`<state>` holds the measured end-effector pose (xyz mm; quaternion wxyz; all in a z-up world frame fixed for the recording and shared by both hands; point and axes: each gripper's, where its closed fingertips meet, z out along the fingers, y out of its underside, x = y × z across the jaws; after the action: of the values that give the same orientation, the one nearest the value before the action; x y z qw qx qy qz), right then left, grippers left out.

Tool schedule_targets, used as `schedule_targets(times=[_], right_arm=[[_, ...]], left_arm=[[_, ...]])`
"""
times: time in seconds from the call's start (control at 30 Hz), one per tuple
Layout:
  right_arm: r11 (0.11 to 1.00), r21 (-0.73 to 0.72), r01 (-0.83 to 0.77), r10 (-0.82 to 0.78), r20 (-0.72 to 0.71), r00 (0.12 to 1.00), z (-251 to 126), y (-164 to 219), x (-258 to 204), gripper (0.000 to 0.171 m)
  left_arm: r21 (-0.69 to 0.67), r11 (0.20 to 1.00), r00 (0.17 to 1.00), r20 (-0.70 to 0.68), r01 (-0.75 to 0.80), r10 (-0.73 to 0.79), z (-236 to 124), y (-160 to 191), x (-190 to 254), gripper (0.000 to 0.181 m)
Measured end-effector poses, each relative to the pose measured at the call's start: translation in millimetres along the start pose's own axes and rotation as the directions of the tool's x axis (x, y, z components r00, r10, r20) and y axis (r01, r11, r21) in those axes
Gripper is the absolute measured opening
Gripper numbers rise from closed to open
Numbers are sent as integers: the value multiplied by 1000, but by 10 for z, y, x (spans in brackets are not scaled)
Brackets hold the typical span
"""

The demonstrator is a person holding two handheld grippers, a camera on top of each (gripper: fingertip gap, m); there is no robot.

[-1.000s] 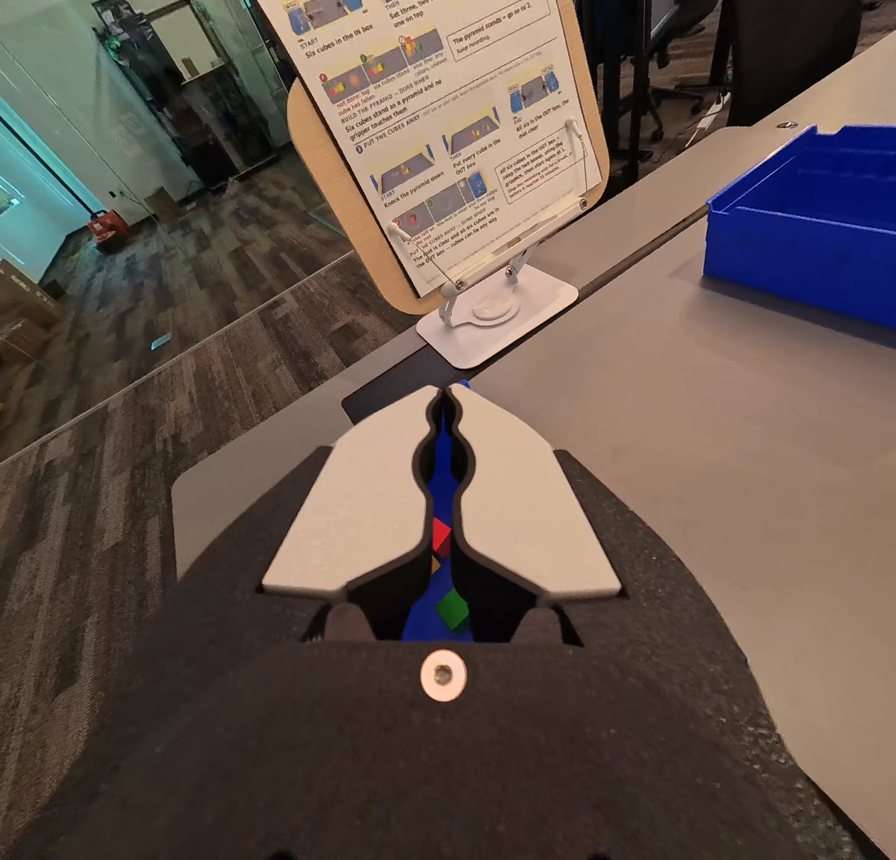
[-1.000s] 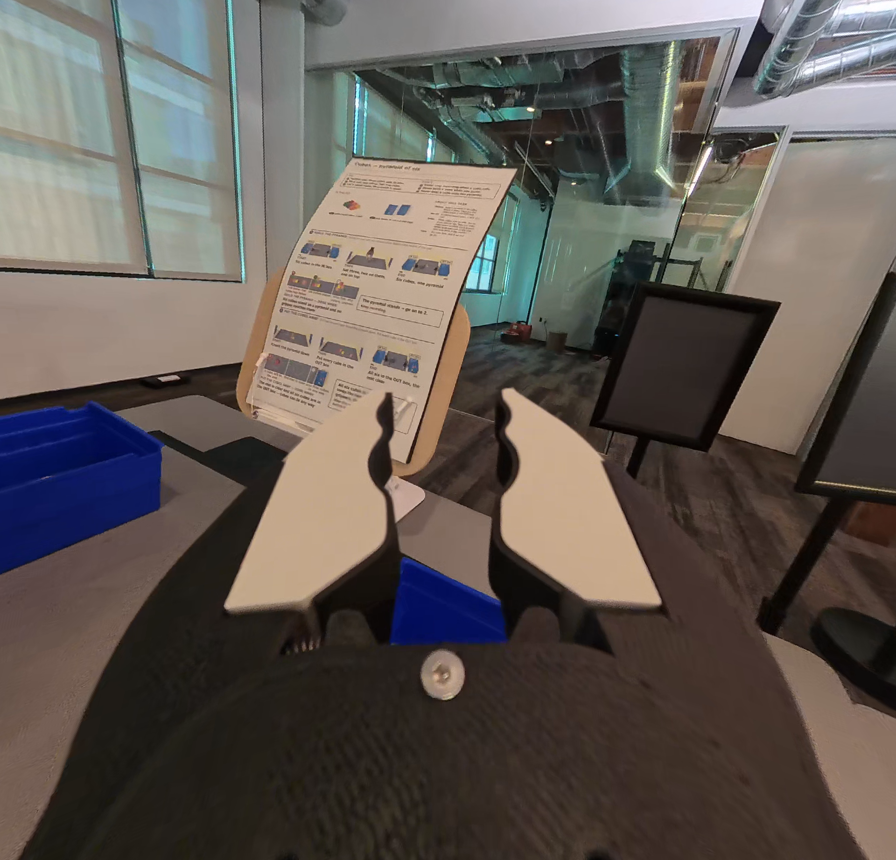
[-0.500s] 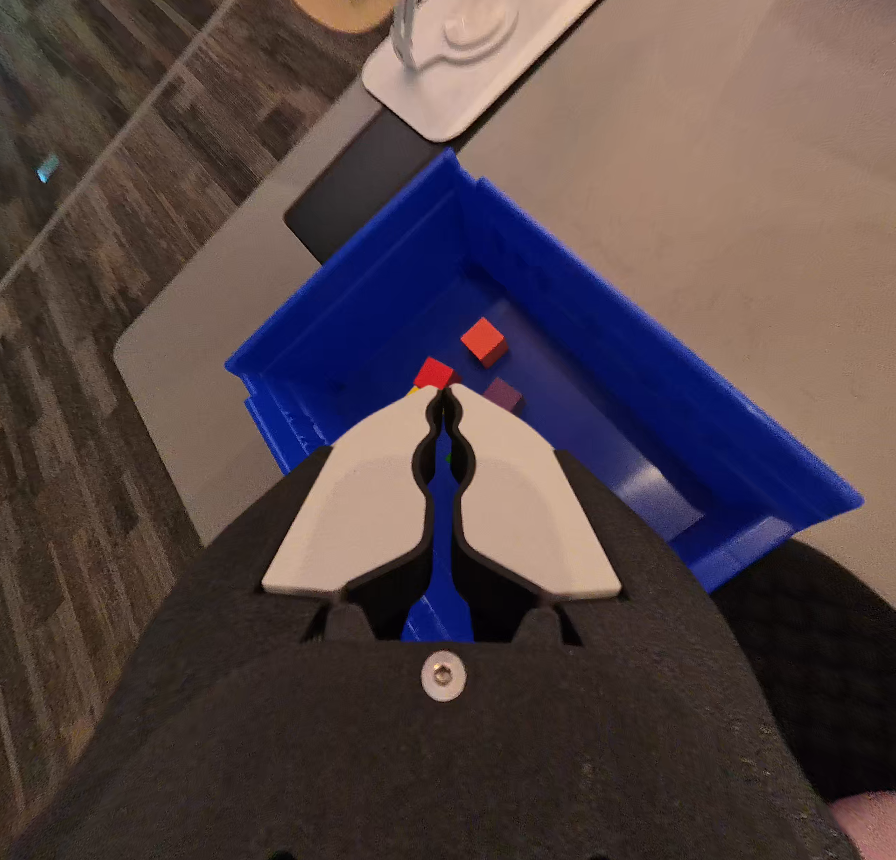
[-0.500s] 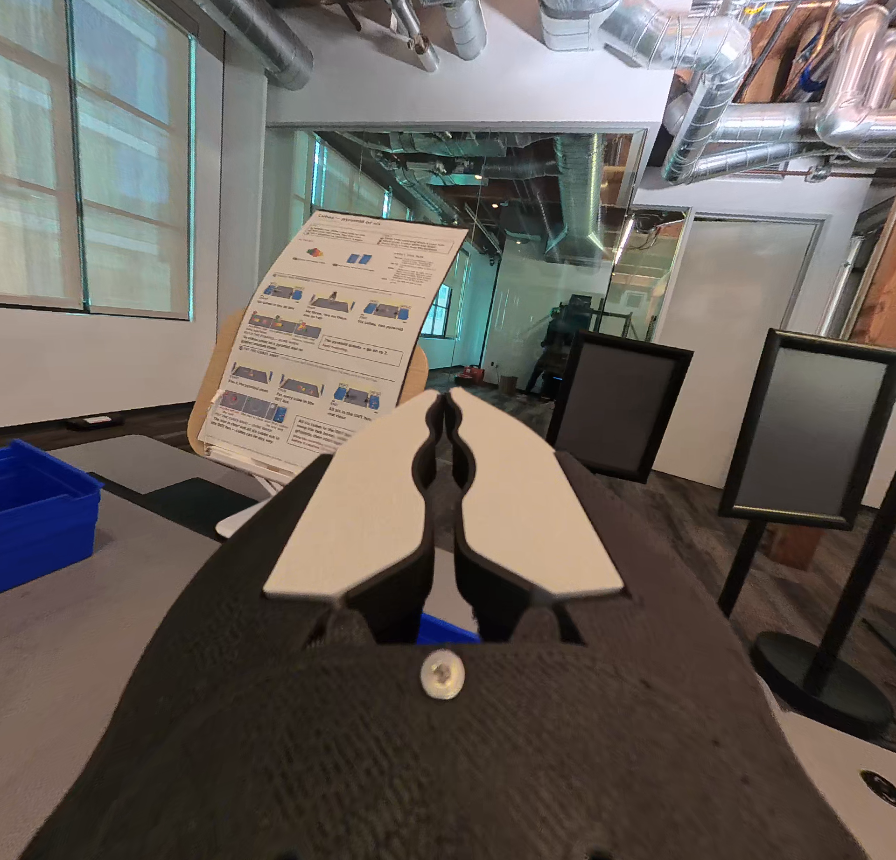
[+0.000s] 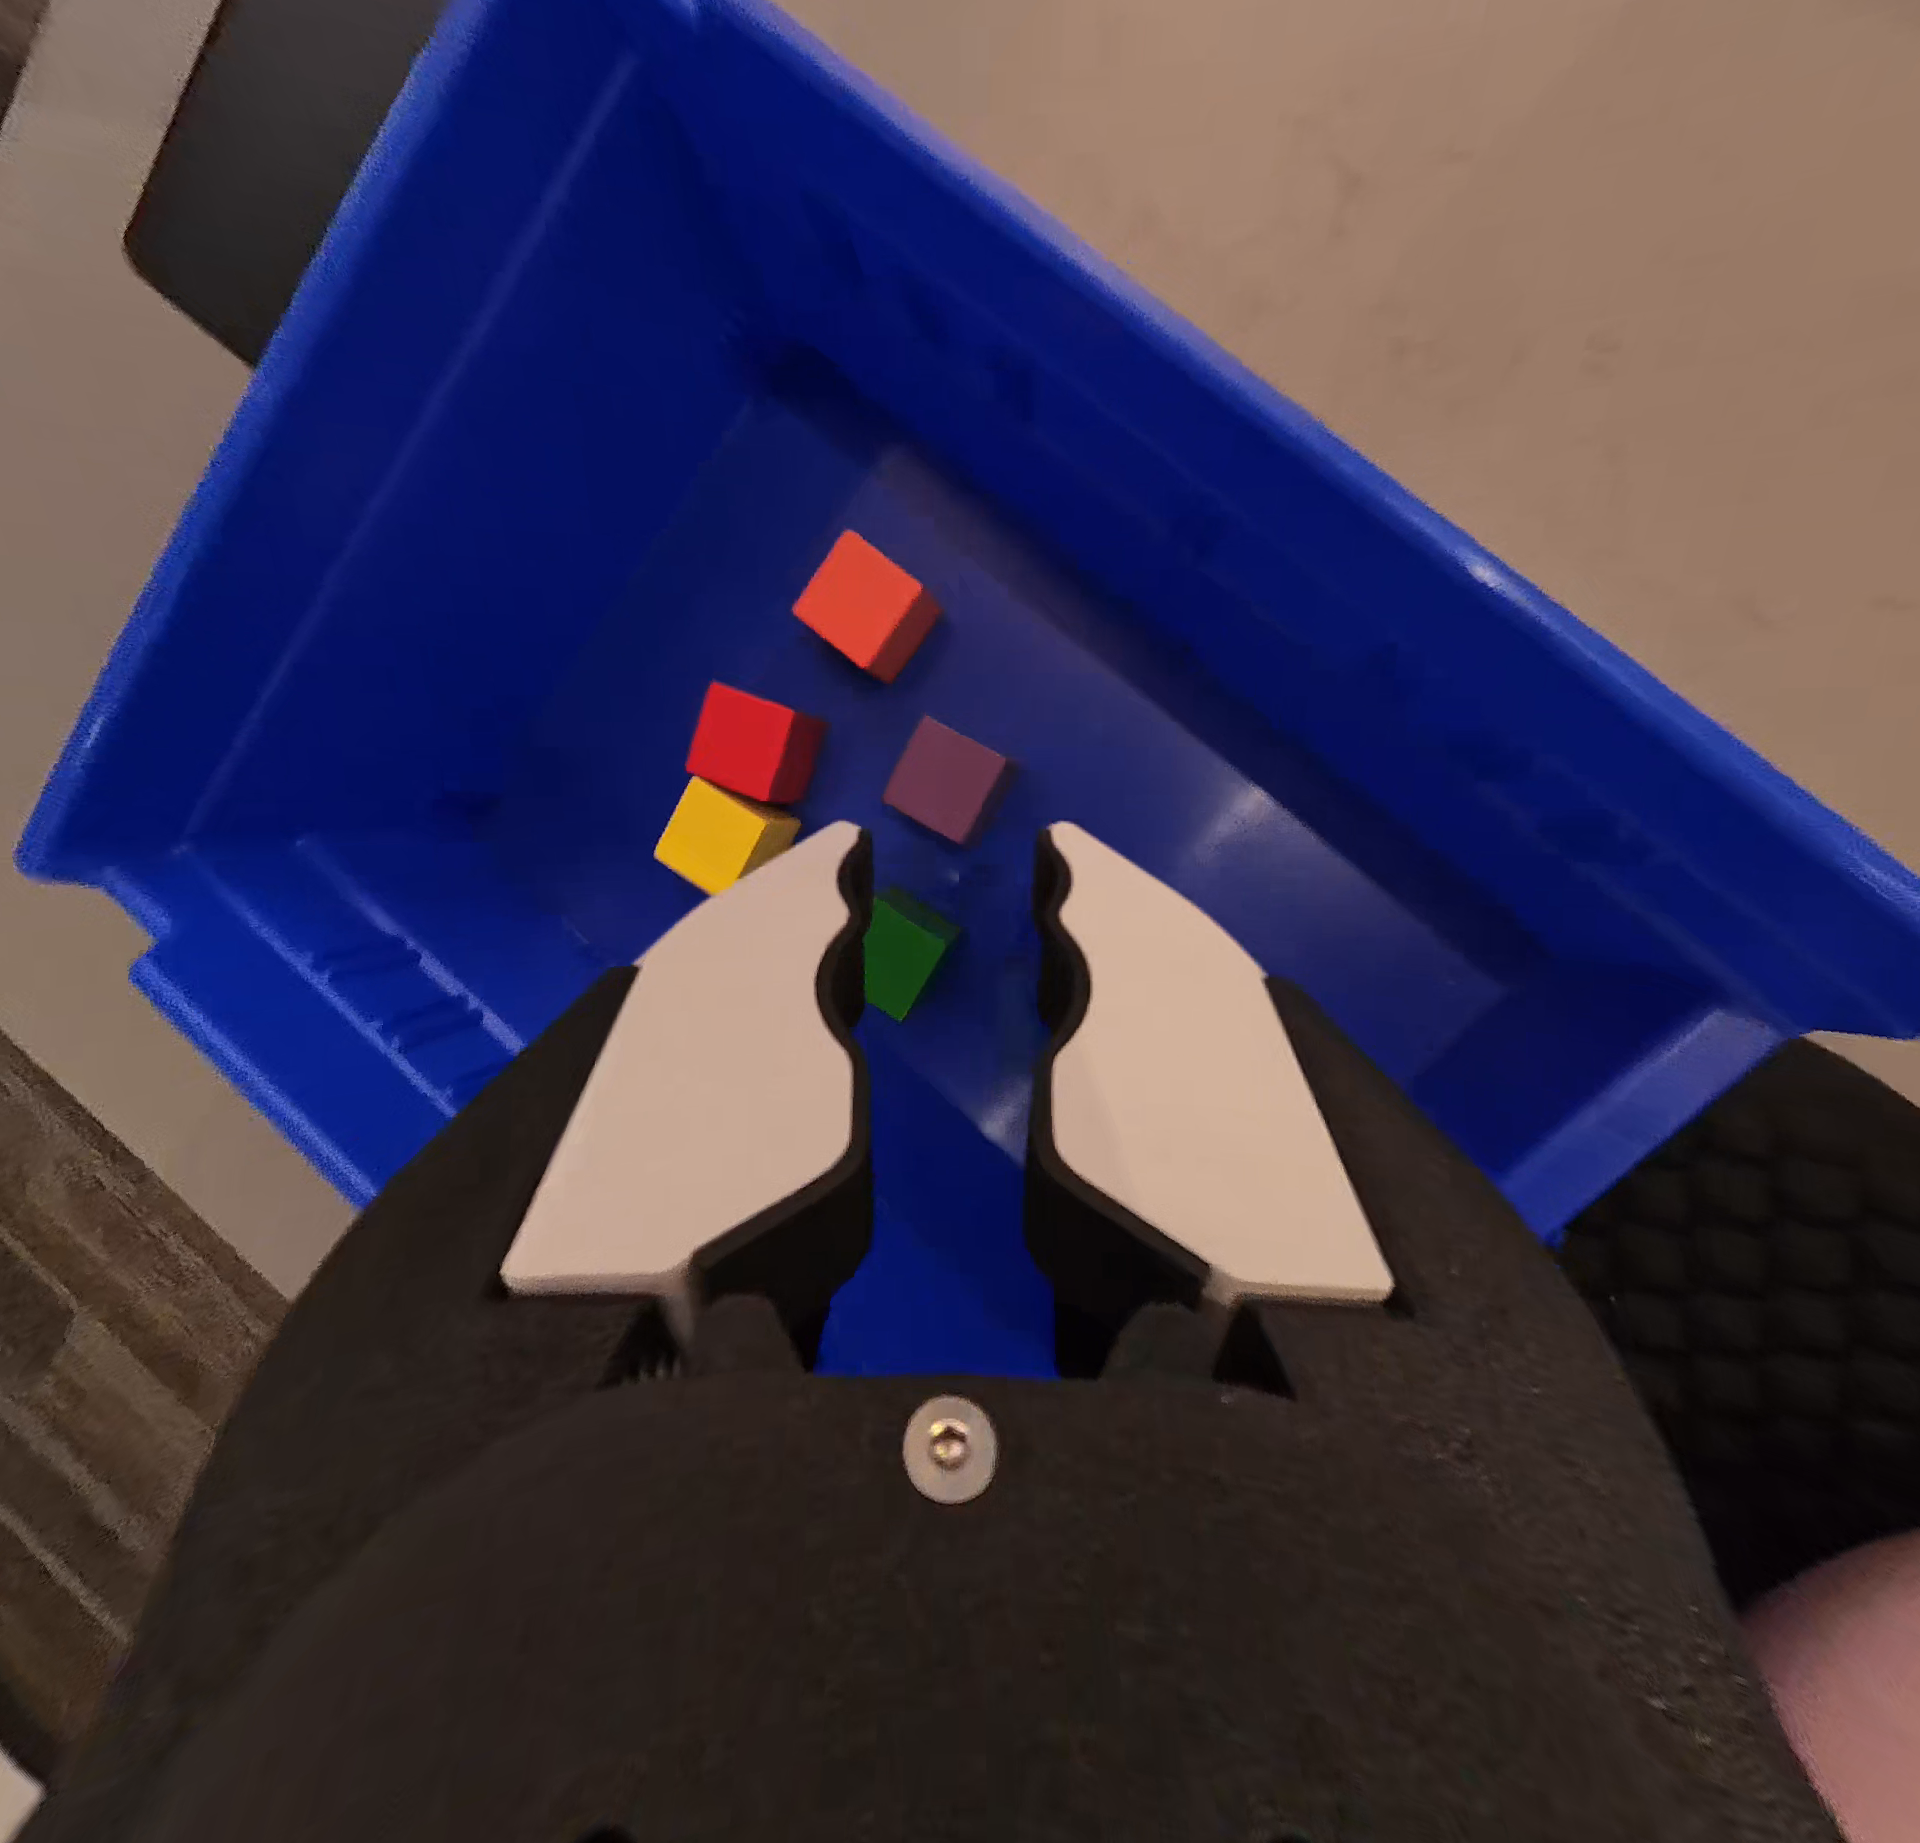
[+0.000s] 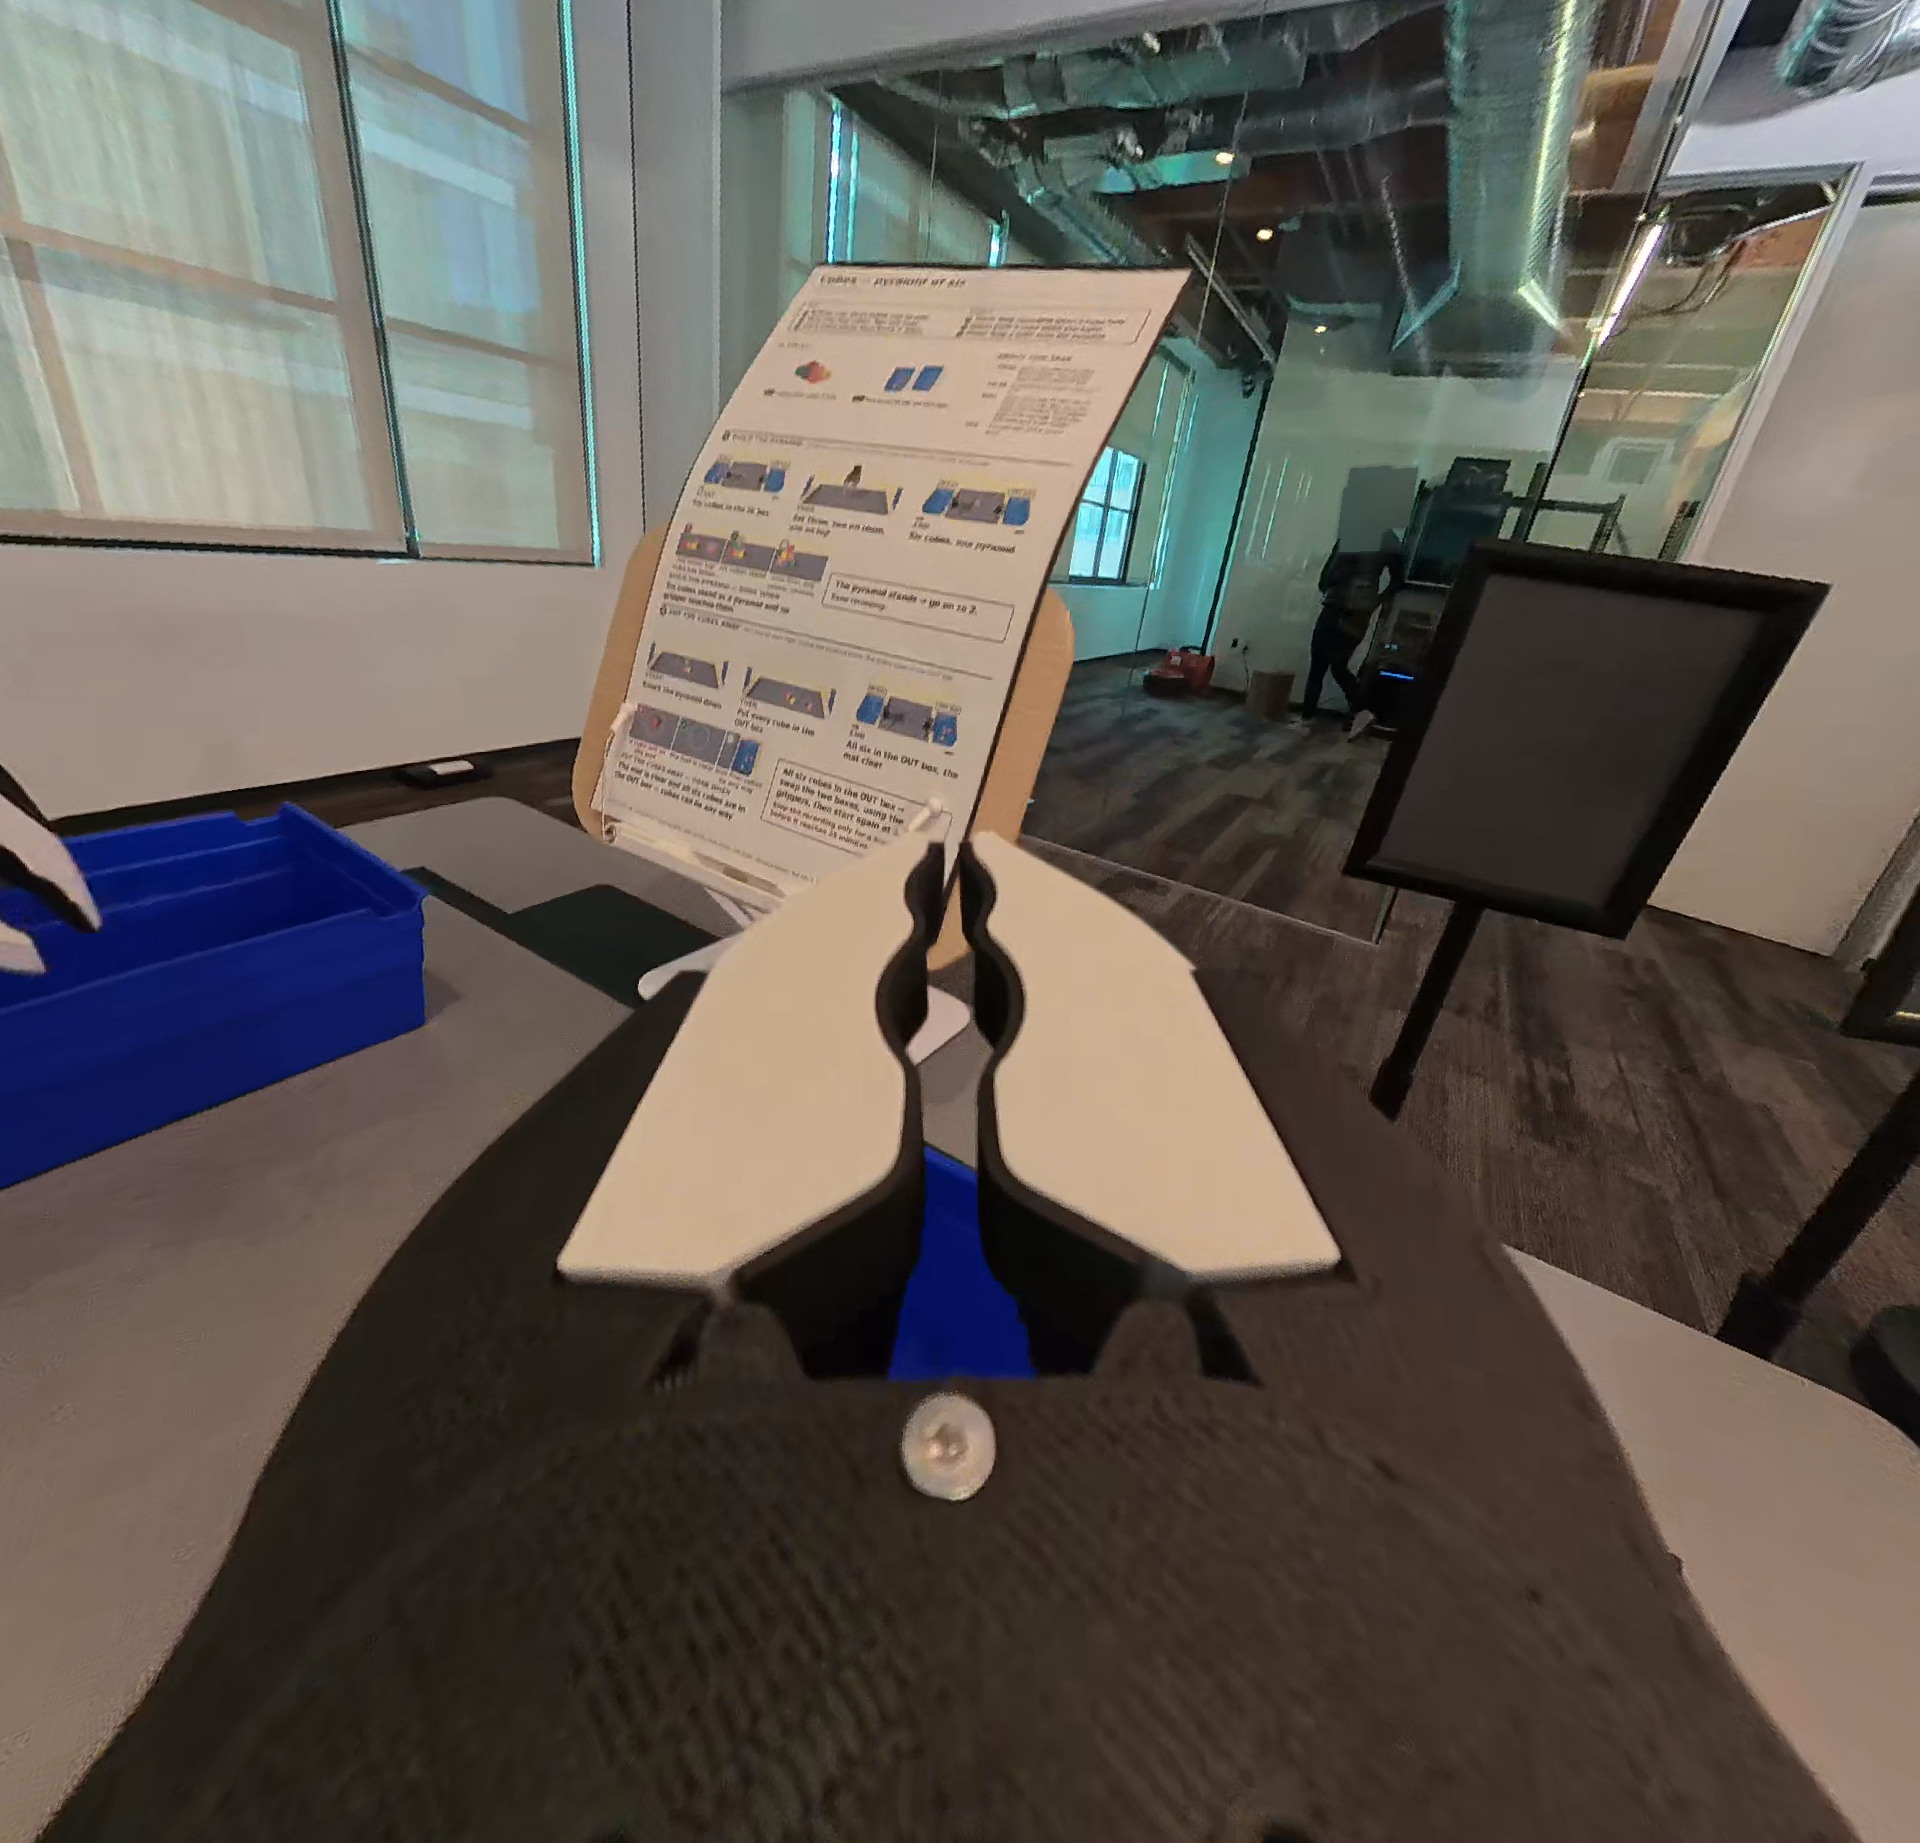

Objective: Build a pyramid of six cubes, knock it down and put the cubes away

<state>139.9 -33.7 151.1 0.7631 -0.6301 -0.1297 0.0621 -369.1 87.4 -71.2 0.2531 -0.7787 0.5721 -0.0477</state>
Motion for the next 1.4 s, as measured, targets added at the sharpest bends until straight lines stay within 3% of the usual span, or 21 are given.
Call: schedule_targets(times=[0.27,0.57,0.83,0.93,1.07,1.17,1.3,1.4], right_arm=[[997,-67,49,-45,57,997,149,151,-178,4],[991,-126,54,-40,112,993,235,311,-273,4],[977,-200,68,-38,152,988,326,503,-369,5],[972,-218,87,-49,176,983,367,545,-458,6],[965,-232,121,-68,222,973,447,581,-665,7],[967,-241,83,1,327,945,525,576,-1025,9],[955,-286,-81,230,539,811,594,533,-1763,23],[889,-393,-235,452,667,593,564,478,-2358,42]], left_arm=[[-130,986,993,-64,-104,97,499,95,94,44],[-188,977,995,-49,-100,92,733,275,-14,41],[-168,975,989,-52,-142,135,692,224,18,29],[-137,983,992,20,-120,124,519,143,-78,28],[-2,995,976,194,-104,102,69,-129,-262,28],[195,973,941,333,-127,56,-439,-522,-307,28],[523,804,937,328,-283,117,-1010,-1249,202,28],[675,648,936,269,-352,227,-1239,-1675,751,27]])
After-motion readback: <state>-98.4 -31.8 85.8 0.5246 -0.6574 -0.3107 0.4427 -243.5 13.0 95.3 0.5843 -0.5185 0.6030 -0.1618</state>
